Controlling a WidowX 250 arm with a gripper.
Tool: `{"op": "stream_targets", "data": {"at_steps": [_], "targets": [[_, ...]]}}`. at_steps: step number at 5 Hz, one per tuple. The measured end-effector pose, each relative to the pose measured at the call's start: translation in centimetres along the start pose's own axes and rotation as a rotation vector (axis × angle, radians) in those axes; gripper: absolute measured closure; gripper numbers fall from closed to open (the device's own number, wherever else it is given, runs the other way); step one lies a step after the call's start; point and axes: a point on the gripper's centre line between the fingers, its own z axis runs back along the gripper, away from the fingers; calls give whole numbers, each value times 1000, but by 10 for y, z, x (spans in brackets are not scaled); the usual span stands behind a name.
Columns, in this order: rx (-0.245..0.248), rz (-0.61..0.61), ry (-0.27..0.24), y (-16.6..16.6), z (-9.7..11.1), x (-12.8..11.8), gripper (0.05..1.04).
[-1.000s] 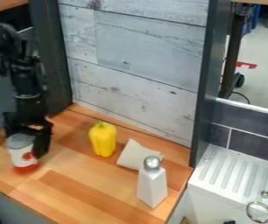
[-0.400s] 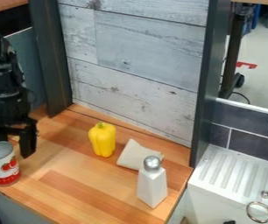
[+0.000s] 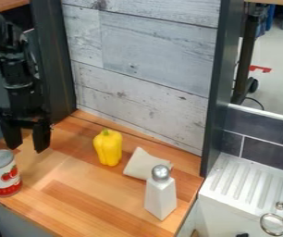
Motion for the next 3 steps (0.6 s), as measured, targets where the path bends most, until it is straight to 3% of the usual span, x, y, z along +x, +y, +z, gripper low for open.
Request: {"op": "stream_targets", "data": {"at_steps": [2,3], "targets": [[73,-107,-150,-40,64,-26,83],[69,-180,-156,-60,72,-38,83]]}}
